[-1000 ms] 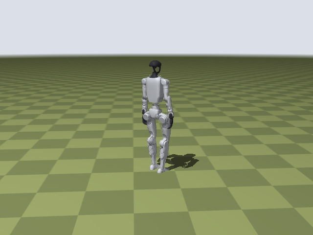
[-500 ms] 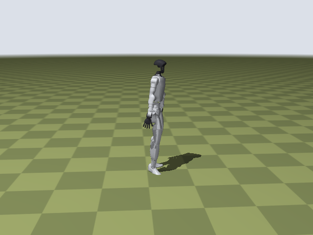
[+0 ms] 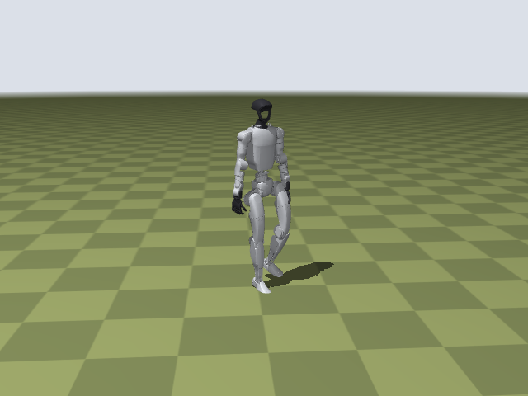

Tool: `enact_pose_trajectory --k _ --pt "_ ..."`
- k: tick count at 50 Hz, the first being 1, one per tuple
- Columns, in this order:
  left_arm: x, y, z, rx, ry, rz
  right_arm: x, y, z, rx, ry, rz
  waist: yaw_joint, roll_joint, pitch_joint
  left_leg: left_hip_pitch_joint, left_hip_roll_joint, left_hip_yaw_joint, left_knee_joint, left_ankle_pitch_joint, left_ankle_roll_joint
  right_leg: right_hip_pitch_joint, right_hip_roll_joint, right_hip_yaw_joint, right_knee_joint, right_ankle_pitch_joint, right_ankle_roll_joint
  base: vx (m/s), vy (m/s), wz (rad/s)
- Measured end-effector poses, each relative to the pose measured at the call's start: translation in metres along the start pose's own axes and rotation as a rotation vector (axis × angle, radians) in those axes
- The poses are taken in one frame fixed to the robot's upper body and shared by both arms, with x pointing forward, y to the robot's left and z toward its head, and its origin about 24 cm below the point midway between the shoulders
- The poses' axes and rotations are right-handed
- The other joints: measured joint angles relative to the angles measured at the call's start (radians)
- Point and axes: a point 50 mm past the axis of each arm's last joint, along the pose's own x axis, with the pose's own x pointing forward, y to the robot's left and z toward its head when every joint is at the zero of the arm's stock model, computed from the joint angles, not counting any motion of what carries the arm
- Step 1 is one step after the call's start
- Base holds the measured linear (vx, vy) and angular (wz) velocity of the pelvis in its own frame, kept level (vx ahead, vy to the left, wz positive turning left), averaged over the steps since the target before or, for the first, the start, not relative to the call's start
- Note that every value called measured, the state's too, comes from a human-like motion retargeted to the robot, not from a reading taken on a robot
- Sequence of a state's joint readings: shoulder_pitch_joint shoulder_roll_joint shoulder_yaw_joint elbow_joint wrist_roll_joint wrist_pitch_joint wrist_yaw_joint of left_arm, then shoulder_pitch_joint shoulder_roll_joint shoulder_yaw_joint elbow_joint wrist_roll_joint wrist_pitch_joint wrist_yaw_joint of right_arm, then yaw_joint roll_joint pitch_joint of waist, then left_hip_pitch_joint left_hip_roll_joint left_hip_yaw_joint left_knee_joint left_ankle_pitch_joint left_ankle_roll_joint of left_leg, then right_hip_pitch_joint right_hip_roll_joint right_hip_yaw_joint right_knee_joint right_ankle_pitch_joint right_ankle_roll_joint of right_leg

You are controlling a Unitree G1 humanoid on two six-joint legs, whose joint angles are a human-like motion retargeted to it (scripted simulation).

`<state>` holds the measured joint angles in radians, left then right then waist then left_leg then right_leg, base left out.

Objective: In place motions

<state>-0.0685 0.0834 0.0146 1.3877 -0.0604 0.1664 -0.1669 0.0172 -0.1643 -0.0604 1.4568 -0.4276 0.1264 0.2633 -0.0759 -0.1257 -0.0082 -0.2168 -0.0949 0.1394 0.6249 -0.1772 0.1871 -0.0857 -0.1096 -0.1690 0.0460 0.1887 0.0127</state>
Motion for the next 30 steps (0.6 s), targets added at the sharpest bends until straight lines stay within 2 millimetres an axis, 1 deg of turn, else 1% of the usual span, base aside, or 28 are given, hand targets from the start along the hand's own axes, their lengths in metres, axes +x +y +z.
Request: enact_pose_trajectory --k 2,3,5,6,7,8,9,10,11,13,15,20,25,28,30 --pt "0.001 -0.005 0.002 0.051 -0.003 -0.021 -0.002 -0.006 0.007 0.002 -0.030 -0.014 -0.006 0.036 0.006 0.013 -0.008 -0.020 -0.151 0.000 -0.041 0.006 0.028 0.007 -0.003 -0.004 -0.002 0.01 0.03 -0.78" --pt "0.001 -0.006 0.002 0.080 0.002 -0.020 -0.002 -0.008 0.009 0.004 -0.041 -0.018 -0.006 0.059 0.005 0.022 -0.006 -0.028 -0.234 0.015 -0.070 0.008 0.049 0.009 -0.004 -0.007 -0.004 0.09 0.05 -0.82" --pt "0.001 -0.006 -0.004 0.145 0.021 -0.007 -0.003 -0.011 0.011 0.010 -0.055 -0.027 0.011 0.099 0.005 0.036 0.001 -0.035 -0.386 0.129 -0.089 0.020 0.091 0.026 -0.006 -0.010 -0.009 0.18 0.05 -0.80" --pt "0.001 -0.006 -0.008 0.177 0.038 -0.002 -0.004 -0.012 0.011 0.018 -0.057 -0.029 -0.004 0.104 -0.001 0.040 -0.027 -0.105 -0.361 0.086 -0.106 0.025 0.088 0.023 -0.005 -0.012 -0.010 0.23 0.04 -0.29" --pt "0.001 -0.004 -0.012 0.206 0.055 0.002 -0.004 -0.012 0.011 0.027 -0.060 -0.029 -0.017 0.109 -0.005 0.044 -0.029 -0.118 -0.345 0.055 -0.118 0.029 0.086 0.023 -0.005 -0.015 -0.013 0.20 0.04 0.05" --pt "0.001 -0.003 -0.015 0.229 0.072 0.005 -0.003 -0.011 0.011 0.040 -0.064 -0.026 -0.029 0.113 -0.008 0.048 0.018 -0.016 -0.346 0.049 -0.118 0.029 0.088 0.027 -0.002 -0.017 -0.018 0.15 0.04 -0.23" --pt "0.001 0.000 -0.018 0.245 0.088 0.008 -0.003 -0.009 0.012 0.060 -0.070 -0.023 -0.029 0.116 -0.007 0.059 0.021 0.003 -0.357 0.055 -0.119 0.030 0.092 0.042 0.000 -0.018 -0.022 0.13 0.03 -0.57" --pt "0.000 0.002 -0.021 0.256 0.104 0.013 -0.002 -0.007 0.013 0.083 -0.077 -0.018 -0.023 0.118 -0.003 0.073 0.003 -0.019 -0.373 0.067 -0.121 0.033 0.097 0.063 0.003 -0.018 -0.027 0.10 0.03 -0.39" --pt "0.000 0.005 -0.021 0.261 0.113 0.020 -0.002 -0.005 0.016 0.118 -0.087 -0.009 -0.039 0.120 0.001 0.079 0.015 -0.004 -0.378 0.068 -0.130 0.037 0.095 0.051 0.005 -0.023 -0.030 0.08 0.02 -0.08" --pt "-0.001 0.010 -0.026 0.248 0.131 0.036 -0.001 0.000 0.016 0.175 -0.094 0.015 -0.052 0.122 0.002 0.095 0.020 0.006 -0.396 0.070 -0.134 0.045 0.095 0.047 0.007 -0.031 -0.034 0.12 0.00 0.10" --pt "-0.002 0.014 -0.034 0.207 0.154 0.052 0.001 0.006 0.010 0.212 -0.081 0.045 -0.042 0.126 -0.009 0.100 0.019 0.009 -0.412 0.074 -0.130 0.042 0.097 0.054 0.010 -0.037 -0.036 0.21 -0.03 -0.10" --pt "-0.004 0.019 -0.050 0.095 0.197 0.063 0.002 0.011 -0.006 0.169 -0.014 0.048 0.002 0.126 -0.020 0.109 0.016 0.007 -0.438 0.083 -0.135 0.039 0.098 0.050 0.018 -0.052 -0.039 0.17 -0.04 -0.06" --pt "-0.006 0.025 -0.056 0.009 0.200 0.073 0.002 0.009 -0.005 0.088 0.006 0.038 -0.003 0.150 -0.031 0.080 0.035 -0.025 -0.453 0.100 -0.157 0.012 0.120 0.020 0.059 -0.089 -0.070 0.08 -0.04 0.26" --pt "-0.007 0.030 -0.053 0.018 0.192 0.088 0.002 0.011 -0.001 0.096 -0.016 0.039 -0.014 0.166 -0.032 0.052 0.048 -0.075 -0.457 0.118 -0.174 -0.012 0.138 0.012 0.110 -0.116 -0.089 0.02 -0.09 0.89" --pt "-0.007 0.033 -0.048 0.039 0.183 0.094 0.003 0.012 0.001 0.107 -0.027 0.041 -0.027 0.175 -0.029 0.033 0.052 -0.126 -0.456 0.133 -0.185 -0.035 0.150 0.044 0.147 -0.118 -0.107 0.00 -0.14 1.46"
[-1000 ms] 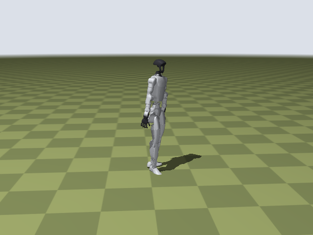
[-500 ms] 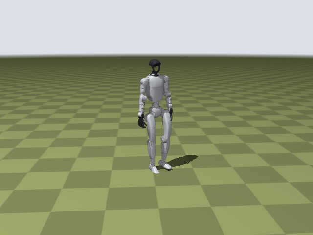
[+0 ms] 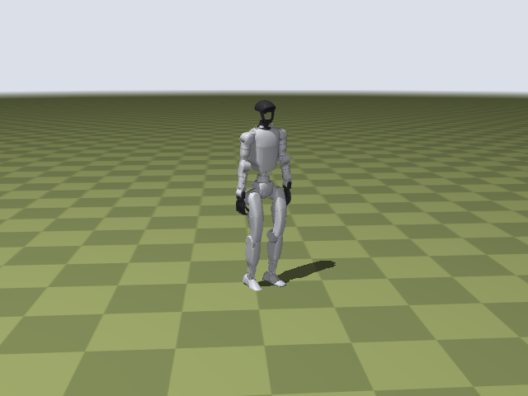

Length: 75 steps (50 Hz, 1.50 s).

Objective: In place motions

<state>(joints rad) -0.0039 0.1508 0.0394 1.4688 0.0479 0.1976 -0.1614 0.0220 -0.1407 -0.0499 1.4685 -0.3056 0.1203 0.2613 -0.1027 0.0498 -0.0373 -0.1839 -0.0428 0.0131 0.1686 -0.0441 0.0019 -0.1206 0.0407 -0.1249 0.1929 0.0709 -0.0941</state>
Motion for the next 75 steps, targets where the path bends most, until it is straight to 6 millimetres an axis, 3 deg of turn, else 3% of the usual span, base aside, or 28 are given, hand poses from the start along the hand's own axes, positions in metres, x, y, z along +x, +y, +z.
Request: enact_pose_trajectory --k 3,5,8,10,13,16,20,25,31,35,38,43,47,49,52,54,57,62,65,69,70,72,73,75 --pt "-0.001 0.002 0.009 0.031 -0.028 0.010 0.000 0.001 0.000 0.001 -0.001 0.002 -0.016 0.005 0.009 -0.020 -0.015 -0.090 -0.006 0.023 -0.016 -0.031 0.047 0.261 0.040 0.002 0.028 -0.02 -0.14 1.87" --pt "-0.002 0.002 0.017 0.045 -0.054 0.015 0.000 -0.001 -0.001 -0.007 0.000 -0.004 -0.025 0.011 0.014 -0.038 -0.029 -0.146 -0.008 0.038 -0.027 -0.036 0.085 0.464 0.053 -0.009 0.079 -0.03 -0.16 2.18" --pt "-0.004 -0.003 0.033 0.062 -0.102 0.013 -0.002 -0.008 0.002 -0.028 0.000 -0.025 -0.047 0.032 0.037 -0.068 -0.045 -0.226 -0.012 0.072 -0.050 -0.028 0.084 0.529 0.048 -0.064 0.128 -0.02 -0.18 2.54" --pt "-0.007 -0.006 0.046 0.077 -0.141 0.008 -0.003 -0.012 0.004 -0.042 -0.004 -0.041 -0.032 0.028 0.069 -0.075 -0.061 -0.246 -0.020 0.098 -0.066 -0.009 0.051 0.364 0.018 -0.092 0.073 -0.09 -0.12 2.20" --pt "-0.010 -0.008 0.062 0.127 -0.185 0.000 -0.004 -0.015 0.001 -0.047 0.001 -0.046 0.067 0.000 0.103 -0.090 -0.097 -0.251 -0.041 0.120 -0.080 0.023 0.010 0.249 -0.010 -0.087 0.081 -0.03 -0.12 1.73" --pt "-0.010 -0.017 0.065 0.171 -0.191 0.010 -0.005 -0.020 -0.010 -0.030 0.026 -0.046 0.162 -0.001 0.114 -0.105 -0.094 -0.216 -0.066 0.082 -0.069 0.036 -0.041 0.100 -0.017 -0.089 0.105 0.10 0.02 2.24" --pt "-0.007 -0.020 0.057 0.148 -0.160 0.009 -0.007 -0.028 -0.019 -0.066 0.059 -0.097 0.171 -0.017 0.111 -0.139 -0.019 0.114 -0.075 0.007 -0.023 0.066 -0.094 -0.102 -0.037 -0.110 0.108 0.08 0.03 3.16" --pt "-0.005 -0.007 0.033 0.137 -0.033 0.053 -0.007 -0.030 -0.038 -0.048 0.102 -0.116 0.090 -0.037 0.056 -0.136 0.104 0.574 -0.021 -0.028 -0.010 0.091 -0.163 -0.376 -0.029 -0.166 0.124 0.20 0.04 3.76" --pt "-0.005 0.004 0.016 0.057 0.026 0.083 -0.007 -0.025 -0.053 0.019 0.150 -0.108 0.115 -0.094 0.024 -0.077 0.171 0.786 0.092 -0.086 0.066 0.154 -0.218 -0.623 -0.041 -0.217 0.155 0.35 0.05 2.90" --pt "-0.003 0.006 0.005 -0.011 0.043 0.078 -0.006 -0.022 -0.055 0.029 0.164 -0.129 0.111 -0.109 -0.008 -0.051 0.151 0.793 0.102 -0.061 0.081 0.203 -0.220 -0.778 -0.059 -0.247 0.186 0.47 0.05 2.64" --pt "-0.002 0.003 -0.006 -0.034 0.069 0.078 -0.006 -0.021 -0.057 0.043 0.154 -0.125 0.166 -0.103 -0.032 -0.014 0.096 0.803 0.000 0.034 0.042 0.237 -0.195 -0.860 -0.067 -0.266 0.201 0.60 0.10 1.85" --pt "0.001 -0.010 -0.030 -0.099 0.142 0.054 -0.005 -0.022 -0.041 0.035 0.105 -0.134 0.210 -0.094 -0.033 -0.027 0.007 0.568 -0.080 0.061 0.078 0.303 -0.178 -0.953 -0.043 -0.277 0.208 0.62 0.07 1.55" --pt "0.002 -0.021 -0.045 -0.134 0.188 0.020 -0.005 -0.024 -0.014 -0.022 0.025 -0.149 0.223 -0.058 -0.013 0.007 0.009 0.464 -0.092 0.045 0.079 0.348 -0.193 -0.937 0.075 -0.219 0.166 0.51 0.07 1.22" --pt "0.003 -0.026 -0.053 -0.157 0.206 0.010 -0.005 -0.022 -0.004 -0.070 -0.001 -0.148 0.177 -0.016 -0.019 0.018 0.034 0.380 -0.085 0.034 0.071 0.338 -0.209 -0.894 0.208 -0.173 0.095 0.57 0.04 1.94" --pt "0.003 -0.028 -0.059 -0.198 0.211 -0.004 -0.004 -0.015 0.008 -0.136 -0.044 -0.139 0.128 0.027 -0.018 0.041 0.057 0.322 -0.104 0.046 0.077 0.242 -0.256 -0.695 0.478 -0.156 -0.039 0.58 -0.01 1.65" --pt "0.003 -0.025 -0.051 -0.190 0.188 -0.006 -0.003 -0.008 0.015 -0.161 -0.068 -0.117 0.080 0.037 -0.005 0.053 0.053 0.266 -0.115 0.055 0.081 0.170 -0.231 -0.553 0.579 -0.193 -0.023 0.30 -0.12 2.14" --pt "0.002 -0.016 -0.028 -0.161 0.120 0.014 -0.001 0.003 0.023 -0.192 -0.084 -0.075 0.059 0.024 0.015 0.062 0.040 0.204 -0.129 0.069 0.080 0.073 -0.116 -0.337 0.598 -0.220 -0.005 0.25 -0.20 1.71" --pt "-0.001 -0.006 0.009 -0.108 -0.008 0.024 0.002 0.011 0.018 -0.251 -0.060 -0.075 0.074 -0.004 0.006 0.058 0.032 0.123 -0.148 0.083 0.066 0.000 -0.047 -0.239 0.485 -0.307 -0.012 0.25 -0.27 1.43" --pt "-0.004 -0.005 0.028 -0.090 -0.069 0.015 0.001 0.008 0.016 -0.287 -0.032 -0.089 0.048 -0.031 0.016 0.072 0.005 0.085 -0.169 0.088 0.055 -0.041 0.001 -0.121 0.358 -0.326 0.038 0.12 -0.23 1.48" --pt "-0.004 -0.009 0.036 -0.069 -0.096 0.003 0.001 0.005 0.008 -0.283 0.007 -0.086 0.036 -0.081 0.031 0.094 -0.054 0.030 -0.170 0.084 0.060 -0.057 0.012 0.052 0.127 -0.313 0.146 0.12 -0.23 1.16" --pt "-0.004 -0.010 0.037 -0.062 -0.095 -0.001 0.001 0.005 0.007 -0.274 0.013 -0.084 0.037 -0.098 0.036 0.103 -0.073 0.020 -0.171 0.082 0.062 -0.055 -0.003 0.073 0.068 -0.306 0.177 0.14 -0.26 0.86" --pt "-0.004 -0.011 0.033 -0.045 -0.080 -0.003 0.002 0.006 0.005 -0.245 0.020 -0.075 0.056 -0.124 0.046 0.125 -0.099 0.005 -0.172 0.077 0.068 -0.042 -0.029 0.062 -0.003 -0.214 0.154 0.12 -0.22 0.42" --pt "-0.004 -0.010 0.032 -0.036 -0.070 -0.003 0.002 0.007 0.006 -0.231 0.019 -0.068 0.080 -0.129 0.047 0.128 -0.096 0.008 -0.172 0.073 0.068 -0.034 -0.019 0.103 0.013 -0.245 0.162 0.10 -0.16 0.21" --pt "-0.003 -0.010 0.024 -0.012 -0.036 0.002 0.003 0.010 0.003 -0.199 0.023 -0.051 0.084 -0.122 0.037 0.124 -0.091 -0.030 -0.163 0.070 0.068 -0.006 -0.074 -0.170 0.031 -0.266 0.134 0.09 -0.16 0.68"
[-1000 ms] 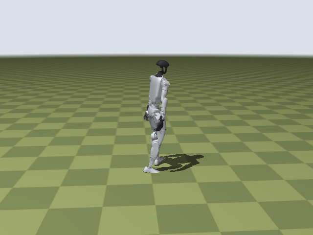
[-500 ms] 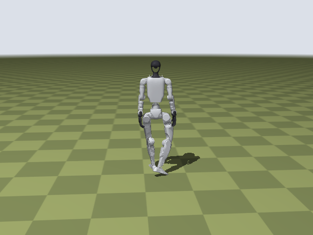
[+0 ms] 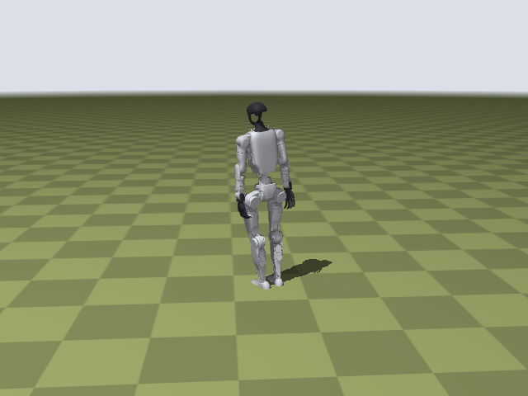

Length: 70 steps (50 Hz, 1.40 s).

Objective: In place motions

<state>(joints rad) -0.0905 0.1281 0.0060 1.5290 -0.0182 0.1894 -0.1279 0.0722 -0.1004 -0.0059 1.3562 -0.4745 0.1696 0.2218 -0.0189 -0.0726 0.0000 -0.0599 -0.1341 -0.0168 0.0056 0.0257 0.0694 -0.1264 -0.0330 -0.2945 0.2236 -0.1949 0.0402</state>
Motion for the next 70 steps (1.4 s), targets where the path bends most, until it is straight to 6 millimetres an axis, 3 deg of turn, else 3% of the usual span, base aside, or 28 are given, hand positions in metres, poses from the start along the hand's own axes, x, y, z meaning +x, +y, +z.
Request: enact_pose_trajectory --k 2,10,18,22,26,30,35,38,42,50,51,53,55,57,62,65,70 --pt "0.001 -0.001 -0.010 0.008 0.037 0.009 0.000 0.001 -0.001 0.018 -0.001 0.009 0.008 -0.006 -0.001 0.007 -0.008 -0.018 0.004 -0.004 0.001 0.011 0.028 0.121 -0.015 0.001 0.012 0.04 -0.19 0.64" --pt "0.002 -0.002 -0.042 0.001 0.154 0.016 -0.001 -0.002 0.005 0.001 -0.024 0.004 -0.005 -0.009 -0.015 0.007 -0.009 -0.056 0.051 -0.044 0.007 0.063 0.005 0.030 -0.048 -0.004 0.001 0.00 -0.13 0.53" --pt "0.001 0.000 -0.043 -0.049 0.153 0.021 -0.004 -0.007 0.024 -0.065 -0.080 -0.005 0.030 -0.044 -0.001 -0.016 -0.040 -0.045 0.200 -0.079 0.051 0.065 -0.022 0.122 -0.049 0.037 0.022 -0.03 -0.06 -0.49" --pt "0.001 -0.001 -0.041 -0.048 0.149 0.020 -0.006 -0.012 0.033 -0.093 -0.132 -0.030 0.064 -0.060 0.003 -0.033 -0.091 -0.191 0.260 -0.037 0.090 0.043 -0.037 0.210 -0.042 0.075 0.033 -0.09 0.04 -1.60" --pt "0.001 0.003 -0.037 -0.020 0.135 0.026 -0.008 -0.015 0.038 -0.108 -0.166 -0.038 0.085 -0.048 0.012 0.012 -0.096 -0.338 0.214 -0.038 0.052 0.013 -0.005 0.314 -0.023 0.111 0.035 -0.14 0.08 -2.02" --pt "0.000 0.008 -0.027 0.002 0.111 0.033 -0.011 -0.022 0.042 -0.105 -0.182 -0.053 0.007 -0.029 0.008 0.054 -0.052 -0.111 0.124 -0.093 0.127 -0.029 0.028 0.373 -0.019 0.157 0.027 -0.27 0.13 -1.51" --pt "-0.006 0.031 -0.015 0.011 0.086 0.081 -0.012 -0.025 0.044 -0.090 -0.193 -0.070 -0.114 0.001 0.012 0.060 0.009 0.063 0.057 -0.100 0.085 -0.105 0.095 0.444 -0.008 0.158 0.000 -0.49 0.19 -2.06" --pt "-0.010 0.046 -0.008 0.025 0.077 0.136 -0.010 -0.026 0.039 -0.040 -0.164 -0.063 -0.123 0.015 0.030 0.068 0.028 0.183 0.040 -0.117 0.091 -0.130 0.048 0.251 0.001 0.095 -0.035 -0.60 0.22 -2.79" --pt "-0.012 0.052 -0.012 0.017 0.099 0.166 -0.008 -0.031 0.016 0.003 -0.075 -0.024 -0.081 0.039 0.011 0.070 0.054 0.366 0.028 -0.153 0.088 -0.140 -0.033 -0.052 0.037 0.030 -0.064 -0.40 0.22 -3.23" --pt "-0.003 0.028 -0.033 -0.039 0.128 0.068 -0.011 -0.047 -0.022 0.303 0.034 -0.118 -0.101 0.158 -0.066 0.069 0.128 0.657 0.027 -0.229 0.065 -0.100 -0.134 -0.539 0.172 -0.041 -0.115 -0.37 0.17 -2.87" --pt "-0.002 0.024 -0.033 -0.044 0.123 0.056 -0.011 -0.048 -0.024 0.358 0.035 -0.117 -0.094 0.159 -0.072 0.074 0.123 0.694 0.033 -0.242 0.062 -0.082 -0.139 -0.553 0.156 -0.037 -0.093 -0.36 0.06 -2.75" --pt "0.000 0.016 -0.035 -0.053 0.115 0.034 -0.012 -0.049 -0.029 0.456 0.039 -0.111 -0.084 0.157 -0.086 0.085 0.109 0.755 0.046 -0.266 0.057 -0.076 -0.120 -0.559 0.114 0.025 -0.105 -0.24 0.04 -2.83" --pt "0.001 0.010 -0.035 -0.052 0.107 0.012 -0.012 -0.048 -0.035 0.536 0.049 -0.101 -0.029 0.145 -0.108 0.095 0.095 0.841 0.057 -0.290 0.045 -0.119 -0.120 -0.456 0.120 0.114 -0.117 -0.21 -0.08 -3.07" --pt "0.003 0.003 -0.036 -0.040 0.100 -0.004 -0.012 -0.045 -0.041 0.580 0.062 -0.096 -0.026 0.143 -0.111 0.110 0.085 0.857 0.075 -0.304 0.046 -0.135 -0.092 -0.395 0.095 0.139 -0.140 -0.20 -0.12 -2.14" --pt "0.003 -0.009 -0.022 0.016 0.065 -0.067 -0.010 -0.036 -0.044 0.506 0.091 -0.063 -0.116 0.167 -0.077 0.182 0.084 0.870 0.099 -0.295 0.046 -0.085 -0.056 -0.319 0.045 0.167 -0.132 -0.16 -0.06 -0.95" --pt "0.003 -0.017 -0.016 0.062 0.045 -0.107 -0.008 -0.026 -0.052 0.430 0.137 -0.048 -0.173 0.182 -0.094 0.203 0.094 0.863 0.136 -0.260 0.059 -0.062 -0.041 -0.268 0.005 0.179 -0.115 -0.02 -0.10 -0.75" --pt "0.003 -0.013 -0.004 0.143 -0.014 -0.069 -0.005 0.004 -0.065 0.405 0.215 0.040 -0.120 0.085 -0.087 0.207 0.114 0.807 0.395 -0.171 0.192 0.004 -0.079 -0.119 -0.042 0.196 -0.115 0.12 -0.21 -1.65"
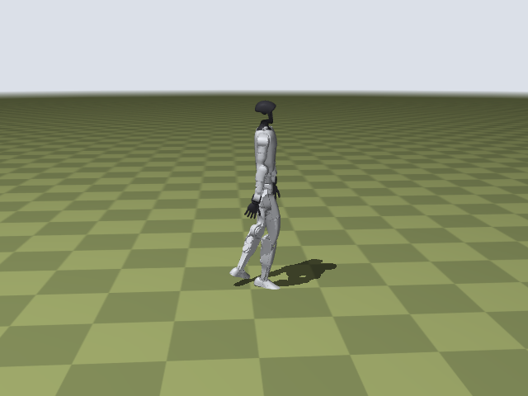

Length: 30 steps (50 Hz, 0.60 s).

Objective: In place motions

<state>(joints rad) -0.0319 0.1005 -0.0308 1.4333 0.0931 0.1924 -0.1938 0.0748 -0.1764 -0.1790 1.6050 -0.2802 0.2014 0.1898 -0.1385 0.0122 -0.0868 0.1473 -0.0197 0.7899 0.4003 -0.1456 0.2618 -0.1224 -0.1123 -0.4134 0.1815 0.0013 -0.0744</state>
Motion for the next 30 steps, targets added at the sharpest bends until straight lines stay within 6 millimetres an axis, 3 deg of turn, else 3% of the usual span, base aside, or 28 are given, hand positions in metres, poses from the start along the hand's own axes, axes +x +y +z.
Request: enact_pose_trajectory --k 3,5,9,12,14,16,18,22,23,27,30 --pt "-0.002 0.009 0.001 0.010 -0.011 0.040 0.001 0.008 0.004 -0.034 0.000 0.017 0.135 -0.032 0.061 -0.040 0.148 -0.153 0.354 0.010 0.000 0.083 0.084 0.131 -0.003 -0.024 -0.039 0.36 -0.66 -3.07" --pt "-0.002 0.009 -0.001 -0.013 -0.007 0.036 0.000 0.010 0.015 -0.106 -0.029 -0.013 0.169 -0.039 0.068 -0.131 0.155 -0.272 0.483 0.040 0.000 0.082 0.098 0.168 -0.023 0.009 -0.043 -0.11 -0.26 -1.90" --pt "0.000 0.002 -0.007 -0.126 0.004 -0.009 -0.013 0.003 0.062 -0.360 -0.160 -0.129 0.130 -0.044 0.083 -0.293 0.004 -0.490 0.518 0.101 0.000 0.059 0.069 0.224 -0.058 0.081 -0.011 -0.32 0.11 -1.35" --pt "0.001 -0.002 -0.019 -0.191 0.033 -0.018 -0.025 0.002 0.096 -0.521 -0.264 -0.185 0.098 -0.041 0.083 -0.334 0.023 -0.504 0.498 0.022 0.000 0.053 0.070 0.266 -0.066 0.103 0.004 -0.03 0.01 -1.44" --pt "0.002 -0.004 -0.026 -0.193 0.059 -0.019 -0.032 0.005 0.111 -0.571 -0.323 -0.193 0.086 -0.039 0.079 -0.352 0.015 -0.516 0.432 -0.039 0.000 0.051 0.063 0.284 -0.074 0.117 0.022 0.00 0.09 -1.12" --pt "0.003 -0.008 -0.030 -0.172 0.080 -0.023 -0.038 0.006 0.122 -0.575 -0.377 -0.192 0.067 -0.043 0.073 -0.372 -0.055 -0.573 0.303 -0.046 -0.006 0.040 0.031 0.295 -0.078 0.129 0.048 -0.01 0.20 -0.53" --pt "0.003 -0.009 -0.030 -0.146 0.093 -0.024 -0.042 0.008 0.129 -0.552 -0.420 -0.179 0.062 -0.037 0.073 -0.372 -0.106 -0.673 0.158 -0.035 -0.058 0.036 0.029 0.309 -0.077 0.132 0.061 0.08 0.09 -0.61" --pt "0.002 -0.008 -0.030 -0.110 0.097 -0.023 -0.038 0.011 0.124 -0.478 -0.428 -0.142 0.096 0.011 0.080 -0.320 -0.120 -0.898 -0.141 0.050 -0.226 0.062 0.102 0.336 -0.084 0.134 0.056 0.23 0.03 -1.07" --pt "0.003 -0.009 -0.031 -0.109 0.096 -0.024 -0.035 0.011 0.119 -0.463 -0.410 -0.136 0.099 0.017 0.075 -0.309 -0.132 -0.970 -0.170 0.087 -0.238 0.067 0.111 0.350 -0.084 0.133 0.055 0.25 0.05 -0.60" --pt "0.003 -0.010 -0.021 -0.100 0.072 -0.035 -0.023 0.006 0.091 -0.395 -0.286 -0.112 0.067 0.019 0.054 -0.300 -0.070 -0.795 -0.193 0.102 -0.245 0.061 0.101 0.328 -0.063 0.116 0.046 0.19 0.02 0.14" --pt "0.002 -0.009 -0.010 -0.084 0.037 -0.031 -0.014 0.001 0.063 -0.334 -0.175 -0.086 0.059 0.013 0.061 -0.264 -0.074 -0.818 -0.236 0.126 -0.258 0.077 0.092 0.298 -0.048 0.099 0.037 0.18 0.02 0.15"
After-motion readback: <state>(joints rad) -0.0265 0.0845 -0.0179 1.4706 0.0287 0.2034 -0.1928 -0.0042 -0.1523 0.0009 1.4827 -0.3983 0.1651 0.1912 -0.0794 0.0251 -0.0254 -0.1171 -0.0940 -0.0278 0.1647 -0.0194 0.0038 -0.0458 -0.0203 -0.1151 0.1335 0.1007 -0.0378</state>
